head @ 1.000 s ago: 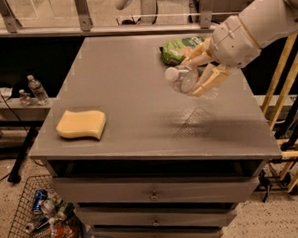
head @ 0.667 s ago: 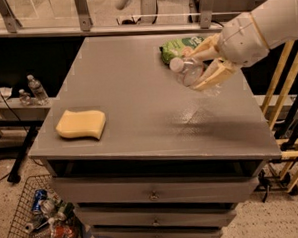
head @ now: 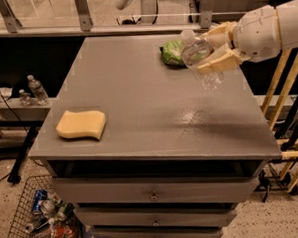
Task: Place water bottle upright
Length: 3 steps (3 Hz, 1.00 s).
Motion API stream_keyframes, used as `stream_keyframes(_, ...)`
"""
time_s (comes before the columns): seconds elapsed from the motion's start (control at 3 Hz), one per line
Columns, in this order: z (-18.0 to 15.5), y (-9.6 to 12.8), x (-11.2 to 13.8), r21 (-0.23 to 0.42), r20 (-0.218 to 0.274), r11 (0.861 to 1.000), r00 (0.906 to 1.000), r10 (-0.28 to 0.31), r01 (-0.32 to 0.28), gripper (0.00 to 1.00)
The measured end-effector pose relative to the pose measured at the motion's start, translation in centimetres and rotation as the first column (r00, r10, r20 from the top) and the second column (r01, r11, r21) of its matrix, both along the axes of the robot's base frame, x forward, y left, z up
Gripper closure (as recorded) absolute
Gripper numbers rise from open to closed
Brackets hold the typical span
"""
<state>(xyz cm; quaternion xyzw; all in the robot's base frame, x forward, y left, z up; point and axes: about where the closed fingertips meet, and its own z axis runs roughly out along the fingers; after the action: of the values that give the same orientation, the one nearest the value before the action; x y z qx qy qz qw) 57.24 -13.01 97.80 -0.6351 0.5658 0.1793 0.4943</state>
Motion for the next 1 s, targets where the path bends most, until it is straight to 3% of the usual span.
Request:
stream_keyframes(0.33, -0.7, 0.1, 0.8, 0.154, -0.076, 0.986, 0.9959, -0.050, 0.061, 1.00)
stream_keyframes(0.67, -1.4, 0.2, 1.4, 0.275, -0.150, 0.955, 0.9861, -0.072, 0.111, 1.00)
stream_keyframes(1.0, -2.2, -0.5, 2.1, 0.365, -0.194, 0.920, 0.9779, -0.079, 0.147, 1.00)
